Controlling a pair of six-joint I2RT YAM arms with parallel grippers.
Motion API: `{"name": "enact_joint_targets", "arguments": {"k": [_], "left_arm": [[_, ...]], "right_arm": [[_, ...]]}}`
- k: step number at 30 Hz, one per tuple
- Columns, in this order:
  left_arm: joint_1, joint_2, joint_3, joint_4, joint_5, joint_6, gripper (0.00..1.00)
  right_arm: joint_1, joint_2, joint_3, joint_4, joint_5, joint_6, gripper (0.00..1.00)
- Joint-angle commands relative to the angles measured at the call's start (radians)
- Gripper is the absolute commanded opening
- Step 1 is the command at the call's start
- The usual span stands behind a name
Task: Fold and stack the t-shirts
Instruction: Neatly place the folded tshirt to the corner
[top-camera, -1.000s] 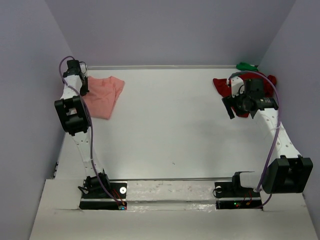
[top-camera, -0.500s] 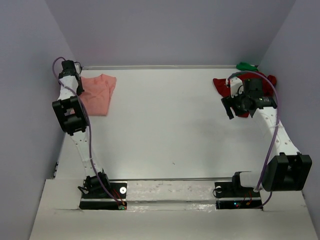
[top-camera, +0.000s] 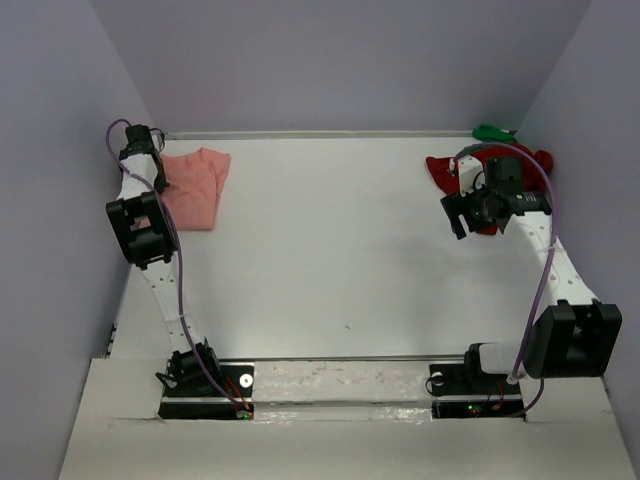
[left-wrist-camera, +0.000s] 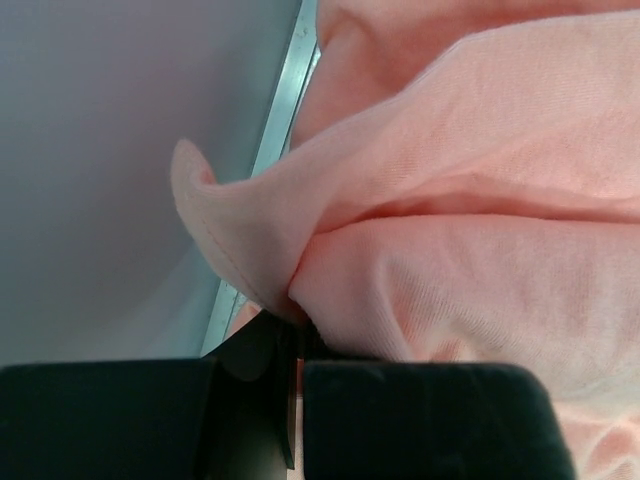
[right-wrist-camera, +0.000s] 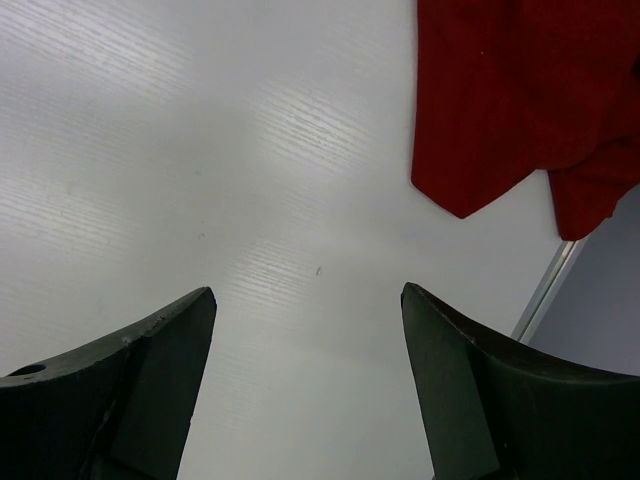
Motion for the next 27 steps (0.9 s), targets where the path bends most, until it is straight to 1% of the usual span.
{"name": "enact_joint_targets", "arguments": {"k": [1,2,3,5,6,7,11,13,15,18,21,25,26,27], "left_arm": [[0.004,-0.015,0.004,0.019,-0.036,-0.009,0.00],[0.004,-0.018,0.004,0.018,-0.041,-0.011,0.01],[0.004,-0.022,-0.002,0.022,-0.051,-0.009,0.07],[0.004,-0.033,-0.010,0.024,-0.071,-0.014,0.16],[0.005,-0.053,-0.026,0.039,-0.094,-0.014,0.25],[0.004,-0.065,-0.033,0.042,-0.105,-0.014,0.29],[-0.001,-0.159,-0.115,0.109,-0.190,-0.009,0.38],[0.001,-0.177,-0.120,0.120,-0.220,-0.003,0.45],[-0.001,-0.200,-0.106,0.107,-0.223,0.001,0.48],[0.001,-0.248,-0.088,0.090,-0.204,0.000,0.50],[0.001,-0.300,-0.071,0.082,-0.174,0.004,0.49],[-0.002,-0.343,-0.033,0.041,-0.171,0.018,0.49],[-0.001,-0.357,-0.036,0.031,-0.144,0.018,0.49],[-0.002,-0.404,-0.071,0.030,-0.084,0.021,0.49]], "right_arm": [[-0.006,-0.005,0.014,-0.007,-0.013,0.008,0.80],[-0.006,-0.008,0.012,-0.007,-0.013,0.008,0.80],[-0.006,-0.012,0.012,-0.008,-0.013,0.005,0.80],[-0.006,-0.018,0.008,-0.010,-0.011,0.005,0.79],[-0.006,-0.021,0.006,-0.013,-0.011,0.005,0.79],[-0.006,-0.030,0.003,-0.015,-0.010,0.005,0.79],[-0.006,-0.056,-0.022,0.008,0.041,0.010,0.79],[-0.006,-0.065,-0.028,0.007,0.047,0.010,0.80],[-0.006,-0.081,-0.040,0.010,0.043,0.012,0.80],[-0.006,-0.094,-0.064,0.016,0.035,0.018,0.80],[-0.006,-0.100,-0.074,0.030,0.052,0.031,0.82],[-0.006,-0.127,-0.089,0.047,0.063,0.038,0.84],[-0.006,-0.131,-0.092,0.051,0.066,0.039,0.84],[-0.006,-0.134,-0.097,0.059,0.075,0.051,0.84]]}}
